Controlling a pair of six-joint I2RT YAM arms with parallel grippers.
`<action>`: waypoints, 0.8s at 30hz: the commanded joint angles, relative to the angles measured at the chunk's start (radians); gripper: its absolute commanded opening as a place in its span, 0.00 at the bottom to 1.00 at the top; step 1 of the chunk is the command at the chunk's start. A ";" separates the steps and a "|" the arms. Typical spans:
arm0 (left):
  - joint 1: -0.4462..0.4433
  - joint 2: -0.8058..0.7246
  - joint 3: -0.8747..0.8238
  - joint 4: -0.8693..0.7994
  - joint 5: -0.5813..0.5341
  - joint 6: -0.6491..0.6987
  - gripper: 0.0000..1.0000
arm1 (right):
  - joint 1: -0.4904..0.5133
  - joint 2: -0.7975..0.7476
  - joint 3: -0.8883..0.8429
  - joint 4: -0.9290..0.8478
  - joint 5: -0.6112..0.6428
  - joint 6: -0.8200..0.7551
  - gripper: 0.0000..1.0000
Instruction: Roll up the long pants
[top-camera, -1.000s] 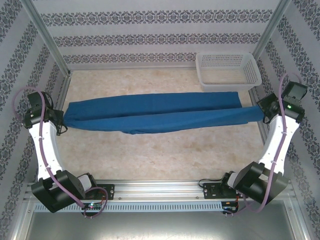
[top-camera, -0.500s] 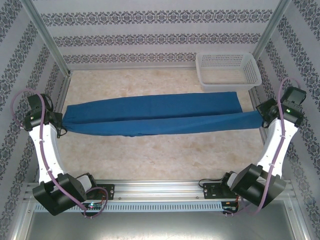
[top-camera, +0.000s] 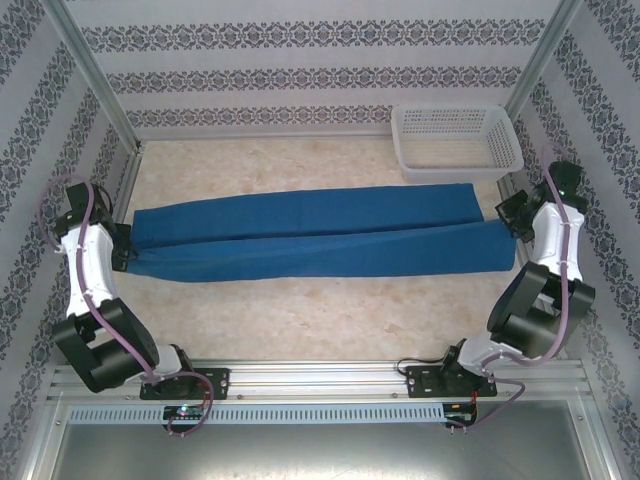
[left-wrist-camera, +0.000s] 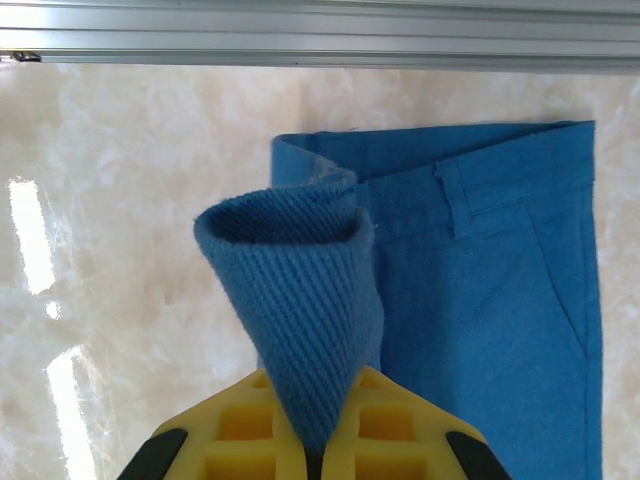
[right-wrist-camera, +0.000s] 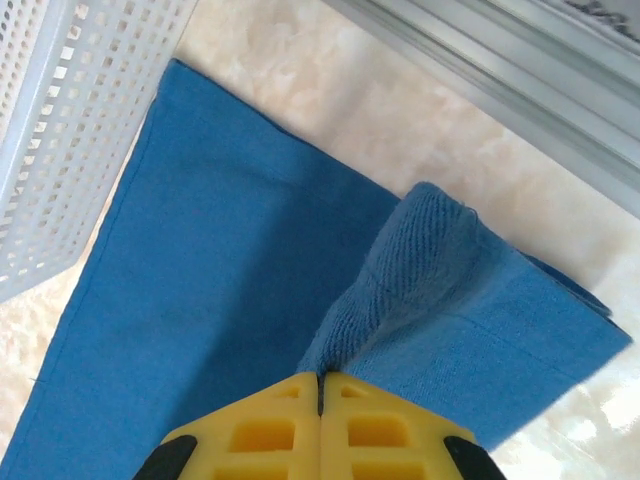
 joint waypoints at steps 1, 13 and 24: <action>0.021 0.051 0.065 0.085 -0.071 -0.014 0.00 | 0.011 0.061 0.103 0.099 0.079 -0.002 0.00; 0.019 0.284 0.250 0.126 -0.020 -0.002 0.00 | 0.099 0.333 0.409 0.044 0.127 -0.006 0.00; -0.001 0.464 0.393 0.177 0.054 0.046 0.00 | 0.123 0.482 0.566 0.007 0.170 -0.041 0.00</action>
